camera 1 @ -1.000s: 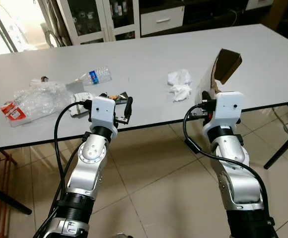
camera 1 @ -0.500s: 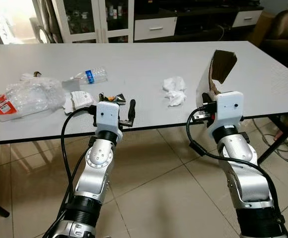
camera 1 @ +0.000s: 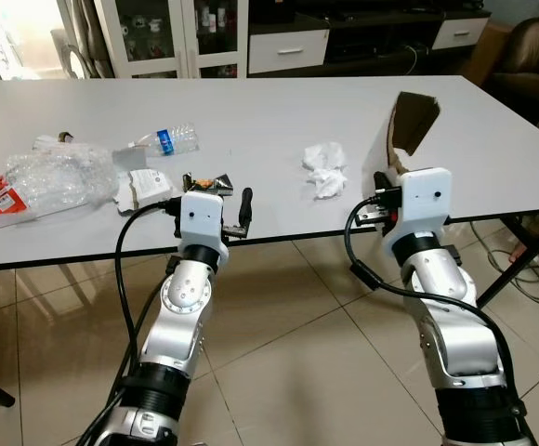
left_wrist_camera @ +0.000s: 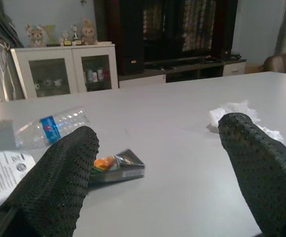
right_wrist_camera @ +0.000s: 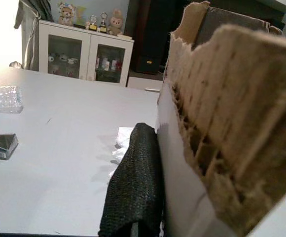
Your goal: Picking trash to rubbish bin
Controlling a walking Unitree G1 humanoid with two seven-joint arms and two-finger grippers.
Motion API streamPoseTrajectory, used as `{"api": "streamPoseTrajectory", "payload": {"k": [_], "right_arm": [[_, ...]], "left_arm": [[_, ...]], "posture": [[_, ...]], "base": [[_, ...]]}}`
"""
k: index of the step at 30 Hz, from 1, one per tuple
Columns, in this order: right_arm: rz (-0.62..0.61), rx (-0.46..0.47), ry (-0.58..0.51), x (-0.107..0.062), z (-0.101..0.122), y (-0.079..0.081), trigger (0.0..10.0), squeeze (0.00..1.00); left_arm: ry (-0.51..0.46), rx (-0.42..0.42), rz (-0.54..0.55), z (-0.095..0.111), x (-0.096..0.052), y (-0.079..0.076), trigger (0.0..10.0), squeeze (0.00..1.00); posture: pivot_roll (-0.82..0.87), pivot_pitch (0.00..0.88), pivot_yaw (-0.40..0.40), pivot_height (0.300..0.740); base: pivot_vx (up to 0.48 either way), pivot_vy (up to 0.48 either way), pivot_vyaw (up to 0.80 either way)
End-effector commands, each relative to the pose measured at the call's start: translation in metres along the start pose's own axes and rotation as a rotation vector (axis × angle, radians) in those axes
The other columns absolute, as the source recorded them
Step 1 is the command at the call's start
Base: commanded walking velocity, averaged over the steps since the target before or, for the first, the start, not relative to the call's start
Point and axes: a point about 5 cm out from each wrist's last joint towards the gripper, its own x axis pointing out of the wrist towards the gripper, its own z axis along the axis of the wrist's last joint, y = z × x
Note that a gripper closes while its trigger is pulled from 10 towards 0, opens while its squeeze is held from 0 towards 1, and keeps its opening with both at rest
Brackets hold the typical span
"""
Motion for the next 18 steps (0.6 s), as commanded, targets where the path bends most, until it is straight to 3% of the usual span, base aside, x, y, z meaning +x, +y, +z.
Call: {"api": "streamPoseTrajectory", "payload": {"k": [1, 4, 10, 18], "right_arm": [[-0.016, -0.017, -0.011, -0.002, 0.003, -0.006, 10.0, 0.0], [-0.04, -0.027, -0.007, -0.007, 0.003, -0.02, 10.0, 0.0], [-0.126, -0.041, -0.003, -0.016, 0.003, -0.032, 10.0, 0.0], [-0.192, -0.03, 0.002, -0.021, 0.0, -0.033, 10.0, 0.0]], "left_arm": [[-0.015, 0.006, -0.017, 0.003, 0.003, -0.003, 10.0, 0.0], [-0.033, 0.012, -0.048, 0.007, 0.006, -0.012, 10.0, 0.0], [-0.01, 0.001, -0.1, 0.002, 0.01, -0.021, 10.0, 0.0], [-0.011, 0.01, -0.146, 0.003, 0.015, -0.025, 10.0, 0.0]], "posture": [[-0.09, 0.0, -0.017, 0.74], [-0.1, 0.0, -0.008, 0.74], [-0.19, 0.0, 0.045, 0.74], [-0.2, 0.0, 0.084, 0.74]], "base": [[0.0, 0.0, 0.0], [0.0, 0.0, 0.0], [0.0, 0.0, 0.0], [0.0, 0.0, 0.0]]}}
